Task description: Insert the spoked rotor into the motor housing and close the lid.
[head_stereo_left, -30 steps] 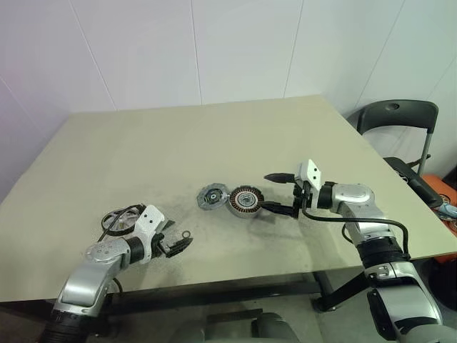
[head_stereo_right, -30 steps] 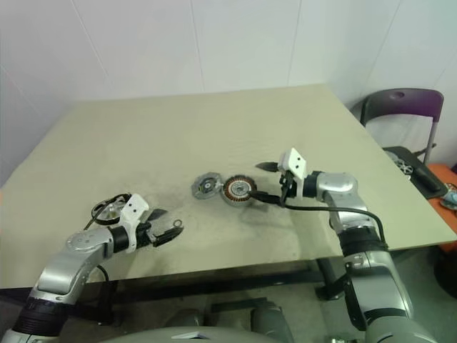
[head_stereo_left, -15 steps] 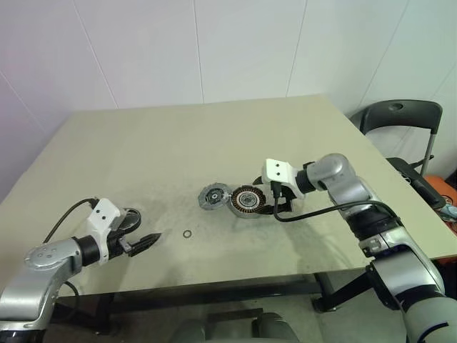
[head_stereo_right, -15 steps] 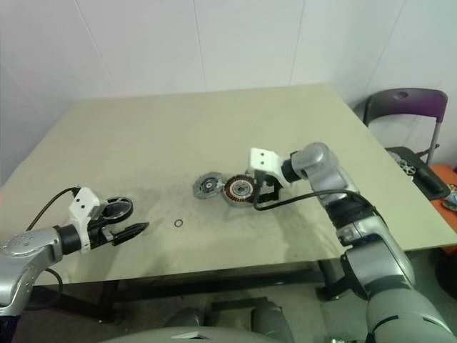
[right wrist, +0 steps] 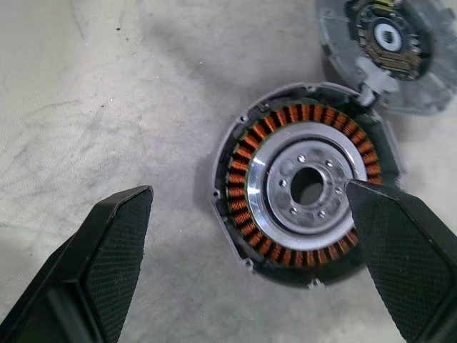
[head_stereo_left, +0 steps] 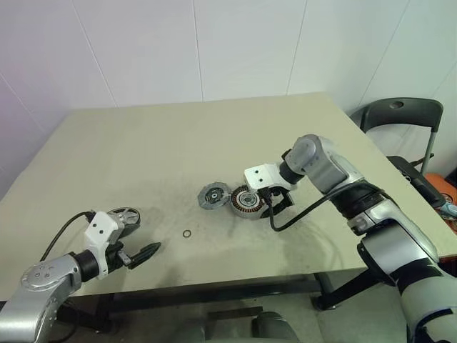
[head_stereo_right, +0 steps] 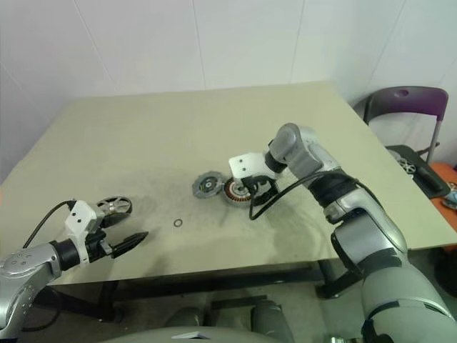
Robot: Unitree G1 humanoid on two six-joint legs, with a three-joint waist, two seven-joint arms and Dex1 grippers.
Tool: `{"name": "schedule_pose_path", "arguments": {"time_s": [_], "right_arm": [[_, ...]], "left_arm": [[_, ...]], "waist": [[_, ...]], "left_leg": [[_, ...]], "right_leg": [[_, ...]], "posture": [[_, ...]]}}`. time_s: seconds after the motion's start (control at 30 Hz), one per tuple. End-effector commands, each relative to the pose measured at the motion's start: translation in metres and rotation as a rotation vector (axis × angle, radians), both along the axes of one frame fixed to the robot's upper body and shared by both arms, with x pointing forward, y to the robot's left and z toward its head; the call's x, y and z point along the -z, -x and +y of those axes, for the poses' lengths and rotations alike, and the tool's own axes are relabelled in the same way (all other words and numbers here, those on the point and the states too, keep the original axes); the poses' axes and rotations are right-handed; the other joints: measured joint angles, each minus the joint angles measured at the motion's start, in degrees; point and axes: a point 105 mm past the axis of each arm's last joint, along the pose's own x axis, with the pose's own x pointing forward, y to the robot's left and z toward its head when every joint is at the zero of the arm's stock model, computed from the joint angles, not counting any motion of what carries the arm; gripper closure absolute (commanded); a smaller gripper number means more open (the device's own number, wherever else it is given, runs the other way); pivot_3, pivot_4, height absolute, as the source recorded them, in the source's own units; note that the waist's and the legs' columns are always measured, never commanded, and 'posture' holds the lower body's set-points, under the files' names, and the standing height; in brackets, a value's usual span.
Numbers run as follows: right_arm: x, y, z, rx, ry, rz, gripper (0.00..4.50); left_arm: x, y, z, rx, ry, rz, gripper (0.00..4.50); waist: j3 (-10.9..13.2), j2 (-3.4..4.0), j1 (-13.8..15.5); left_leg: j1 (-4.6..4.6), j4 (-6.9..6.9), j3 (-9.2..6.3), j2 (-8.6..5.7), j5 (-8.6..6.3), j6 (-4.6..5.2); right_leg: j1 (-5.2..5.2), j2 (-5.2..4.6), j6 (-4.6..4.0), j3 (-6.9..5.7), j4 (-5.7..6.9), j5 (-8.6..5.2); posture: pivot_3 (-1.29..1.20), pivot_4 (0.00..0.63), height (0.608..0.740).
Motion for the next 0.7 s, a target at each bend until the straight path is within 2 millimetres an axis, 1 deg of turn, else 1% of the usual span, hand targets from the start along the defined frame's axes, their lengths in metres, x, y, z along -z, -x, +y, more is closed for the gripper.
{"name": "schedule_pose_path", "arguments": {"time_s": [0.03, 0.17, 0.43, 0.53, 0.6, 0.7], "right_arm": [[-0.007, -0.004, 0.005, -0.032, 0.020, -0.032, 0.00], [-0.003, -0.005, 0.007, -0.034, 0.028, -0.028, 0.00], [0.007, -0.006, 0.005, -0.035, 0.052, -0.023, 0.00], [0.011, -0.005, 0.008, -0.037, 0.051, -0.023, 0.61], [0.014, -0.006, 0.013, -0.037, 0.047, -0.033, 1.23], [0.015, -0.005, 0.017, -0.033, 0.045, -0.034, 2.28]], "left_arm": [[-0.013, 0.000, 0.000, -0.003, -0.009, -0.058, 0.02], [-0.015, 0.002, 0.000, -0.008, -0.009, -0.069, 0.02], [-0.019, 0.004, -0.005, 0.005, -0.009, -0.094, 0.02], [-0.020, 0.004, -0.006, 0.007, -0.012, -0.100, 0.00], [-0.020, 0.003, -0.006, 0.008, -0.014, -0.103, 0.00], [-0.020, 0.000, -0.004, 0.006, -0.030, -0.103, 0.00]], "waist": [[0.0, 0.00, 0.0], [0.0, 0.00, 0.0], [0.0, 0.00, 0.0], [0.0, 0.00, -0.1], [0.0, 0.00, -0.1], [0.0, -0.03, -0.1]], "left_leg": [[-0.01, 0.00, 0.00, 0.00, 0.00, 0.00], [0.01, 0.00, 0.00, 0.00, 0.00, -0.01], [0.02, 0.01, 0.00, -0.02, 0.01, -0.01], [0.03, 0.01, 0.01, -0.02, 0.01, -0.02], [0.04, 0.01, 0.01, -0.02, 0.01, -0.02], [0.06, 0.00, 0.00, -0.02, 0.02, -0.03]], "right_leg": [[0.00, 0.00, 0.00, 0.00, 0.00, 0.00], [-0.01, 0.01, -0.01, 0.00, 0.03, 0.00], [0.00, 0.01, -0.01, 0.00, 0.05, 0.00], [0.00, 0.02, -0.01, 0.00, 0.07, 0.00], [0.00, 0.03, -0.02, 0.00, 0.08, 0.00], [0.01, 0.03, -0.01, 0.00, 0.09, 0.00]], "posture": [[0.00, 0.000, 0.740], [0.00, 0.000, 0.740], [0.00, 0.000, 0.740], [0.00, 0.000, 0.740], [0.00, 0.000, 0.740], [0.00, 0.000, 0.740]]}}
